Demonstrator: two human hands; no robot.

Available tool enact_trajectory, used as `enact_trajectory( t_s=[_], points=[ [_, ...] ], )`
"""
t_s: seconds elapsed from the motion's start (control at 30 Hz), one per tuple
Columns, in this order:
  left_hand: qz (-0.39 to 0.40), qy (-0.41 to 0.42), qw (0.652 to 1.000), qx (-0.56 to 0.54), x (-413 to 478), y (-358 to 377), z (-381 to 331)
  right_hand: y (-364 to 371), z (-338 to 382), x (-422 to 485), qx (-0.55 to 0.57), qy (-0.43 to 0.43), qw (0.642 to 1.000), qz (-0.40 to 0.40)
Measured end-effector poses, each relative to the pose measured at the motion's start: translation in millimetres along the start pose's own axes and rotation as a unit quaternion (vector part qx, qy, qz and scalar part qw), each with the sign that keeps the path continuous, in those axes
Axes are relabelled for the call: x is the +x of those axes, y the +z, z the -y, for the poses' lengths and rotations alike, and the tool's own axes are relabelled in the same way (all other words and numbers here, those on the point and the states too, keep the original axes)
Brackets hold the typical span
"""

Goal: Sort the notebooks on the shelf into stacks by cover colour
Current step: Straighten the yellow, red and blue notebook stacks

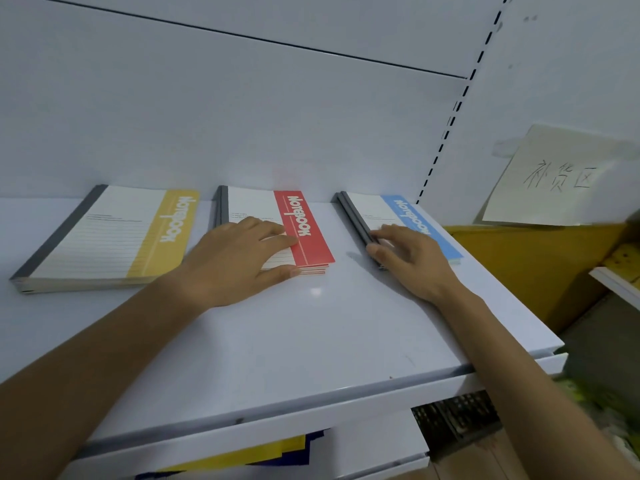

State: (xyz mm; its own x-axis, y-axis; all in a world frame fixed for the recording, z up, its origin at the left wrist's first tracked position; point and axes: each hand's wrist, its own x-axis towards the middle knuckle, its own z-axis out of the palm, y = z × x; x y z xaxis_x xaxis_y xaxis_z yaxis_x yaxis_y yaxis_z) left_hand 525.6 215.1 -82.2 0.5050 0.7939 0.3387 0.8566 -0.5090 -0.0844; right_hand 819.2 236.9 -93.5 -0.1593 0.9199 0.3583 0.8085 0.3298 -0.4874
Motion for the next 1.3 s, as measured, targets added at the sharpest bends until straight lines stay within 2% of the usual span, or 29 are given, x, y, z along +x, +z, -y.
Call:
enact_trajectory(
  t_s=[0.1, 0.37, 0.97, 1.3],
  points=[
    [0.011, -0.005, 1.000, -0.002, 0.4, -0.6, 1.6, 2.0, -2.5, 1.0, -0.031, -0.014, 0.999, 0.027],
    [0.017, 0.007, 1.000, -0.001, 1.8, 2.1, 3.8, 3.3, -1.1, 2.6, -0.025, -0.020, 0.999, 0.004],
    [0.035, 0.001, 0.999, 0.005, 2.3, -0.5, -0.9, 6.6, 0.7, 4.7, -0.078, -0.039, 0.996, 0.032],
    [0.044, -0.002, 0.999, 0.005, 1.6, -1.7, 3.9, 9.0, -1.4, 4.4, -0.105, -0.036, 0.994, 0.016]
  ],
)
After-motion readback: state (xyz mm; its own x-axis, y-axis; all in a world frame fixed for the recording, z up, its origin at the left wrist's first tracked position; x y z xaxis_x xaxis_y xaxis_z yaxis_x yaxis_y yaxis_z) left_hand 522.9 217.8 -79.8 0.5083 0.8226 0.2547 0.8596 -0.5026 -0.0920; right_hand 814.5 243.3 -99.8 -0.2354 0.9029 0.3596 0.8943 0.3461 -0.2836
